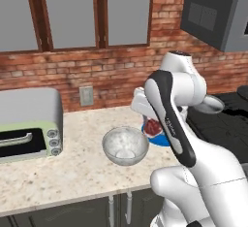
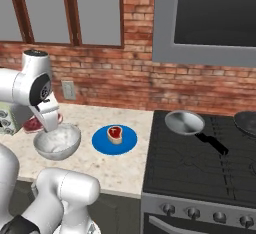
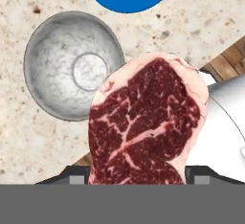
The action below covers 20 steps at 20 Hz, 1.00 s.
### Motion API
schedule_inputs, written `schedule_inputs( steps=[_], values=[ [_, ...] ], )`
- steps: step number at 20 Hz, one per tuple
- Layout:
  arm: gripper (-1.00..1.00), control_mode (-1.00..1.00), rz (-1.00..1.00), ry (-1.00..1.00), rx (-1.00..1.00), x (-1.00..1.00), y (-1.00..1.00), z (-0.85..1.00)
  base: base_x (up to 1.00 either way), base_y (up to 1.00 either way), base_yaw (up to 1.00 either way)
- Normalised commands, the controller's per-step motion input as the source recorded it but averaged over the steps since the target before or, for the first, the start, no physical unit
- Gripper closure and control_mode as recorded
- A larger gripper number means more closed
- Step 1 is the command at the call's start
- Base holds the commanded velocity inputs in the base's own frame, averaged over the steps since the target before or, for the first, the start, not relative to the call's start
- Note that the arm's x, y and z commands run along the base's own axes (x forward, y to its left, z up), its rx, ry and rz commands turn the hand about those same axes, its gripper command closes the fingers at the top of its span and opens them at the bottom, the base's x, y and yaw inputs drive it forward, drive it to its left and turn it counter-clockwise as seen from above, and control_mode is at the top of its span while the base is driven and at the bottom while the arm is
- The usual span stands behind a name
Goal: Place one of the steaks on the plate and the other in the bowl. Then place the bowl in the fridge.
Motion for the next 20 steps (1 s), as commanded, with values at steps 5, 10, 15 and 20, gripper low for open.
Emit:
schedule_inputs(
  steps=[5, 10, 15, 20],
  values=[
    [1.00, -1.00, 0.00, 0.12, 0.01, 0.15, 0.11, -0.39, 0.00, 0.00, 0.00],
    [1.00, -1.00, 0.00, 0.11, 0.00, 0.04, 0.20, -0.37, 0.00, 0.00, 0.00],
    [1.00, -1.00, 0.00, 0.06, 0.00, 0.19, 0.05, -0.34, 0.00, 0.00, 0.00],
    [1.00, -1.00, 0.00, 0.01, 0.00, 0.26, 0.00, -0.19, 0.00, 0.00, 0.00]
  ],
)
